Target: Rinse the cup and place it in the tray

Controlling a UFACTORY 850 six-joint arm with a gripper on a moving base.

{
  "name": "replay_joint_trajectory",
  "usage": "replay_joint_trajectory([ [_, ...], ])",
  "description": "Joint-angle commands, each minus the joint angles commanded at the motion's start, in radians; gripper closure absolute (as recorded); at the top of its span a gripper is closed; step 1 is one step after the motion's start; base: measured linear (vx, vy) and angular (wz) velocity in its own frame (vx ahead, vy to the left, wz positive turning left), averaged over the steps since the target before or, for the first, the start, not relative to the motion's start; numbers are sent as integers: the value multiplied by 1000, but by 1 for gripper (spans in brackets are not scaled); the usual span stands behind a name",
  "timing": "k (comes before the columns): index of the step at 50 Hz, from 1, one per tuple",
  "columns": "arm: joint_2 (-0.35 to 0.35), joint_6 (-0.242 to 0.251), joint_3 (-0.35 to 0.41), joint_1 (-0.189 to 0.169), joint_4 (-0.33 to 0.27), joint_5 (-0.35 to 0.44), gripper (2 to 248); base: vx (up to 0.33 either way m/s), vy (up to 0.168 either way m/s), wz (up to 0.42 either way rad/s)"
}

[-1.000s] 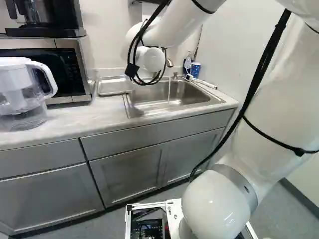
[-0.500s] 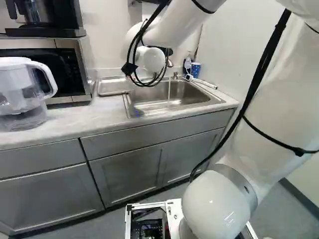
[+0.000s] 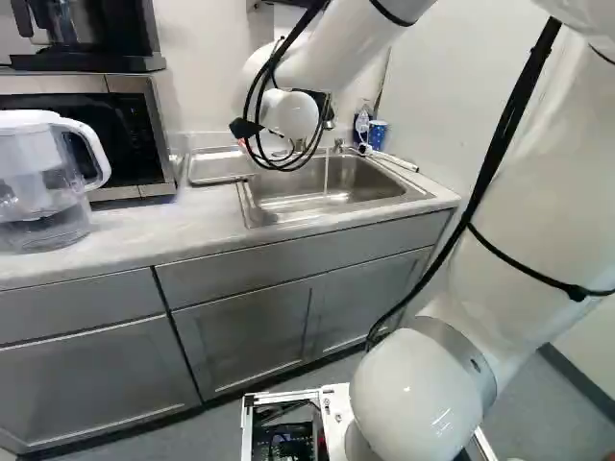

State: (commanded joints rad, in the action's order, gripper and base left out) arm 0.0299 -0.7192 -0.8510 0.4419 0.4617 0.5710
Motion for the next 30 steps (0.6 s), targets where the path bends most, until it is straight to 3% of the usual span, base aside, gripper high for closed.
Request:
replay_joint_trajectory([
  [30,0,-316,0,0,0,0,125,0,0,0],
])
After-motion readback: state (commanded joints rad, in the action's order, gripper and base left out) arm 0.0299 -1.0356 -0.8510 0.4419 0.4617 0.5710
